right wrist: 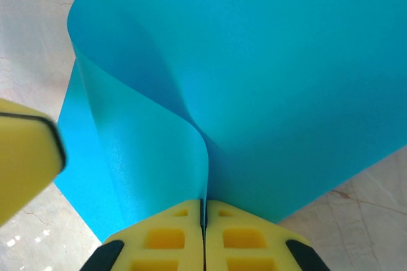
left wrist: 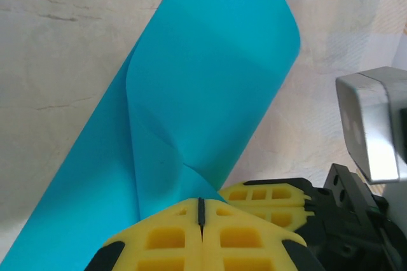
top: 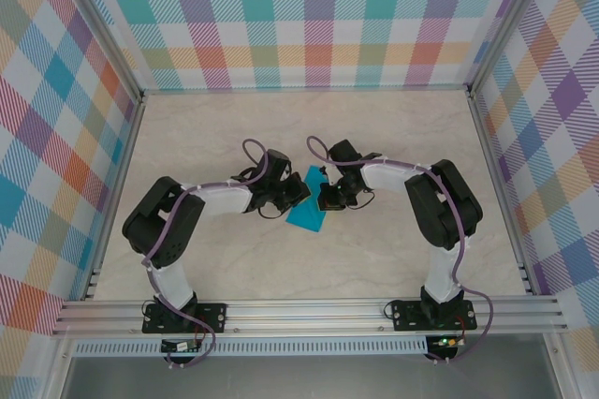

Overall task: Fold a paper plane with a square sheet of paper (pick it up from the middle)
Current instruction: Fold the triangle a second time at the center of the table.

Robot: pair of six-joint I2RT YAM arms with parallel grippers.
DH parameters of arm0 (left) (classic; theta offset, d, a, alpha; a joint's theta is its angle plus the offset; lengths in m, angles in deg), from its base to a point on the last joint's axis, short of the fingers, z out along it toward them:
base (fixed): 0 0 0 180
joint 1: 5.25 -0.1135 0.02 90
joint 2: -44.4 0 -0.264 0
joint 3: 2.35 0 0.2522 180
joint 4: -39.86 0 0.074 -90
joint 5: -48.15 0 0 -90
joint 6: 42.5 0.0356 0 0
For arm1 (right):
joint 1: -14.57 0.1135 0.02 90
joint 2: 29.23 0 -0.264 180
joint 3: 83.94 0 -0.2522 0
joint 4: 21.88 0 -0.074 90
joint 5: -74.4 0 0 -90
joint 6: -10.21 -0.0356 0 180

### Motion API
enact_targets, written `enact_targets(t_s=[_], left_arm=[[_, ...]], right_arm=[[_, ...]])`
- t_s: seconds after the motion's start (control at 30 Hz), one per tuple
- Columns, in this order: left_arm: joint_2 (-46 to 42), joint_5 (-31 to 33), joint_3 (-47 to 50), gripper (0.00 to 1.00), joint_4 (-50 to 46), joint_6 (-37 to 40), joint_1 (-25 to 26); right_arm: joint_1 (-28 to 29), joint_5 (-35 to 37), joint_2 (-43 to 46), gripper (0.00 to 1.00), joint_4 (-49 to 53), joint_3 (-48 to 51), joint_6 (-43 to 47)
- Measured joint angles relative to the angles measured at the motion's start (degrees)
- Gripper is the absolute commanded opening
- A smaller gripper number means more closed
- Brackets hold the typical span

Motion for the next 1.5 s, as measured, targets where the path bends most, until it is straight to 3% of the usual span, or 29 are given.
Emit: enact_targets(t_s=[0.5, 0.7, 0.77, 0.93, 1.0, 1.1, 1.17, 1.3, 1.5], left_arm=[[5.0, -0.4, 0.0, 0.0, 1.8, -0.2, 0.0], [5.1, -0.4, 0.1, 0.0, 2.4, -0.2, 0.0], [5.1, -0.4, 0.3, 0.0, 3.0, -0.2, 0.0], [5.1, -0.4, 0.5, 0.0, 3.3, -0.2, 0.0], [5.1, -0.4, 0.5, 0.0, 3.4, -0.2, 0.0], [5.2, -0.4, 0.5, 0.0, 3.4, -0.2, 0.0], [5.2, -0.4, 0.5, 0.0, 3.5, -0.1, 0.0], [5.2, -0.5, 0.6, 0.0, 3.6, 0.0, 0.0], [5.2, -0.7, 0.8, 0.0, 4.0, 0.0, 0.0]], right_arm=[[0.0, -0.2, 0.0, 0.09, 0.0, 0.0, -0.1], [0.0, -0.7, 0.0, 0.21, 0.0, -0.2, -1.2], [0.0, -0.5, 0.2, 0.32, 0.2, -0.5, -1.8], [-0.4, 2.7, 4.2, 0.41, 2.5, -0.5, -3.2], [-0.7, 3.9, 6.7, 0.4, 3.1, -0.4, -4.1], [-0.9, 3.4, 10.6, 0.29, 1.9, 1.2, -6.1], [-1.1, 0.4, 12.3, 0.18, 0.1, 3.3, -7.9], [-1.0, -6.1, 12.4, 0.08, -4.2, 6.6, -12.3], [-0.1, -13.4, 8.0, 0.05, -9.0, 6.9, -17.1]])
